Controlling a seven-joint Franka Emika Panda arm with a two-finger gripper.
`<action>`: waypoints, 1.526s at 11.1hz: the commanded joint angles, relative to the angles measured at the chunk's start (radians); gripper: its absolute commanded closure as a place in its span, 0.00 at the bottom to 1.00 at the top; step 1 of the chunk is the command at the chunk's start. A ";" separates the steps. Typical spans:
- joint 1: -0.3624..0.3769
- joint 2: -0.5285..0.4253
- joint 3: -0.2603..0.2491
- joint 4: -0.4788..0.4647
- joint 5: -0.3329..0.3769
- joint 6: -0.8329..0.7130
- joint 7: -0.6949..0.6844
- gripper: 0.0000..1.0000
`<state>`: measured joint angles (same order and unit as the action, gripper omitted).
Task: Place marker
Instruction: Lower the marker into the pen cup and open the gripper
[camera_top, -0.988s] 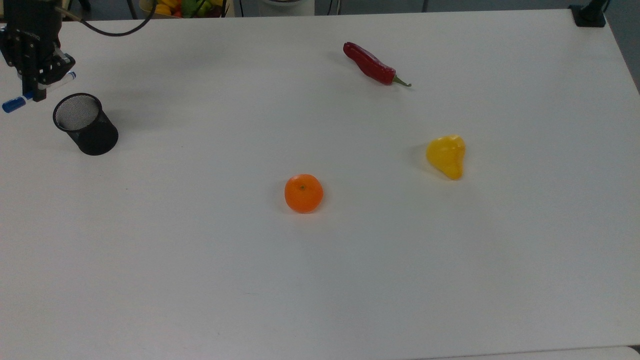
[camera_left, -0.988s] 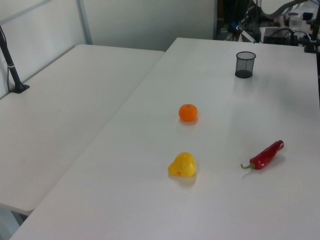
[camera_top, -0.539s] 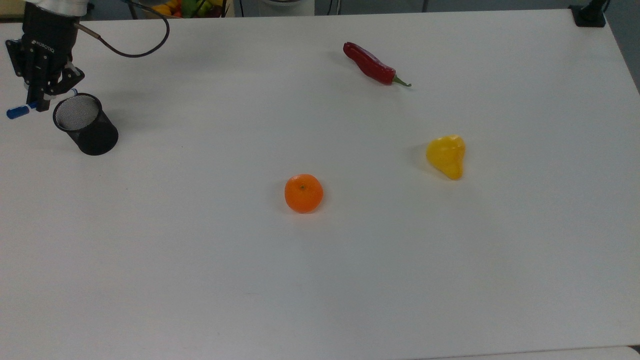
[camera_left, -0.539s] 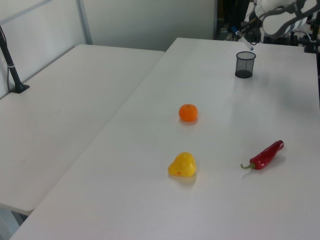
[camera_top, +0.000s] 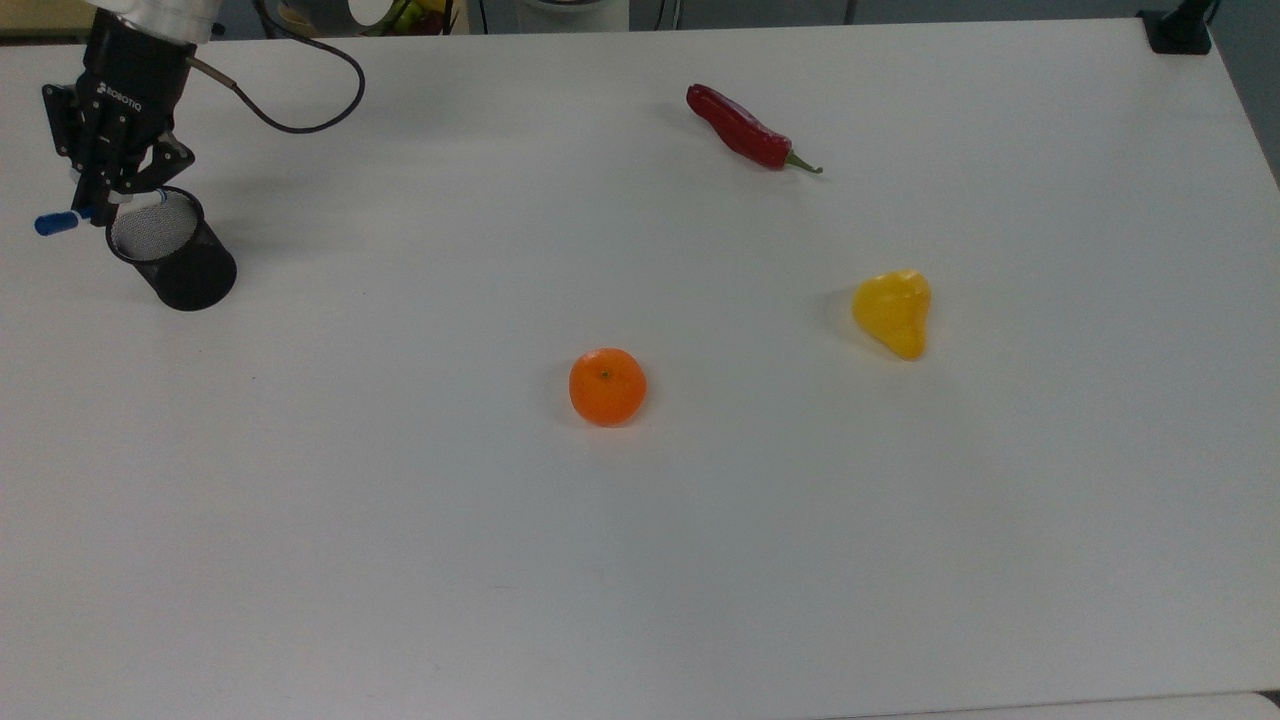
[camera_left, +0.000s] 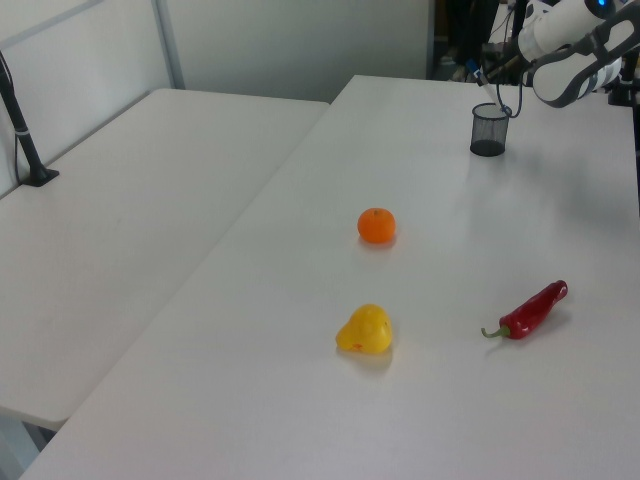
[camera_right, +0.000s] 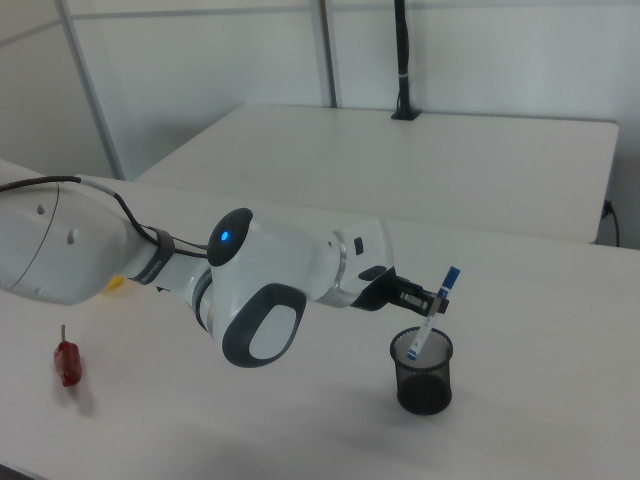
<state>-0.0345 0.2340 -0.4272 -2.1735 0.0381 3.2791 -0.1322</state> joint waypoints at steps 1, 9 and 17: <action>0.010 0.021 0.001 -0.015 0.003 0.033 -0.026 1.00; 0.008 0.025 0.001 -0.017 0.003 0.024 -0.034 0.50; -0.008 -0.027 0.001 0.076 0.008 -0.200 -0.021 0.00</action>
<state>-0.0379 0.2559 -0.4232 -2.1550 0.0382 3.2594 -0.1439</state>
